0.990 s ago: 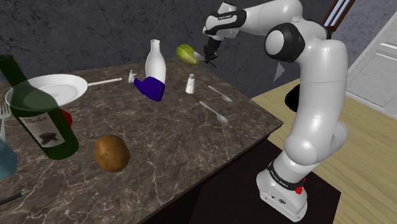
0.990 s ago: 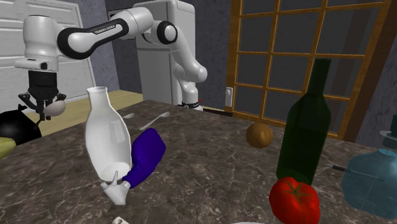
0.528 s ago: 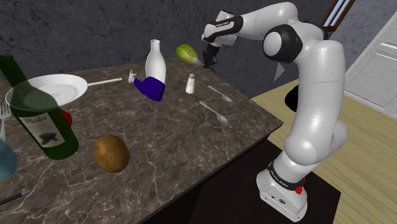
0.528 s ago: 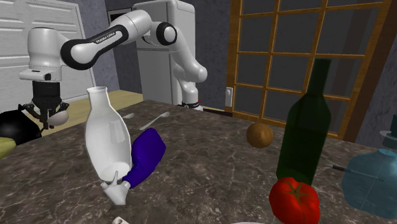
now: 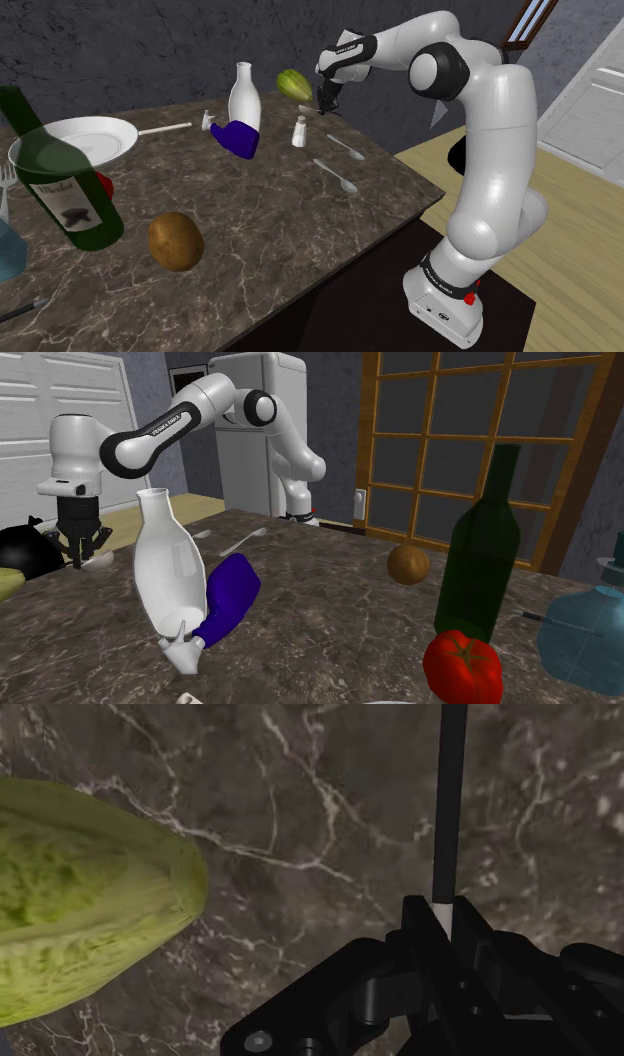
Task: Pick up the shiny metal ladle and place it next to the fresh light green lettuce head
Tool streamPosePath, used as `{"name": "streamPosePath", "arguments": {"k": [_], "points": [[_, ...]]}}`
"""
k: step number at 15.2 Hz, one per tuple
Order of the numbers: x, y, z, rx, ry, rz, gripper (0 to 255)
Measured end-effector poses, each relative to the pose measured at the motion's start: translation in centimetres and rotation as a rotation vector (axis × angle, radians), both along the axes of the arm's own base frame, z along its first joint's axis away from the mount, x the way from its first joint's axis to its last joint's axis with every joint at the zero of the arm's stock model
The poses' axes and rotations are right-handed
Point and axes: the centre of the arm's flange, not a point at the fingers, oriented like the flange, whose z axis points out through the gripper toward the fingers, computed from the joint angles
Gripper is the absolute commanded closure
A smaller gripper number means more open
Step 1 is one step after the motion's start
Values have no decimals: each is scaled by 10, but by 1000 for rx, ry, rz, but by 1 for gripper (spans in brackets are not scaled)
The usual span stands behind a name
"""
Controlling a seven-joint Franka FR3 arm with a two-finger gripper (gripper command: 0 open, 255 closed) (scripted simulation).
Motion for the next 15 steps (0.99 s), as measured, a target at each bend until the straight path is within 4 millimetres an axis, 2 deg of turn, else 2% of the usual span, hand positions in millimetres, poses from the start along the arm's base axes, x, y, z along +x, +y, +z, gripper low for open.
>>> {"name": "streamPosePath", "arguments": {"k": [5, 6, 12, 14, 15], "points": [[0, 0, -1, 0, 1, 0, 255], [0, 0, -1, 0, 1, 0, 0], [0, 0, -2, 0, 1, 0, 0], [-4, -1, 13, 0, 1, 0, 0], [-9, -1, 26, 0, 1, 0, 0]]}}
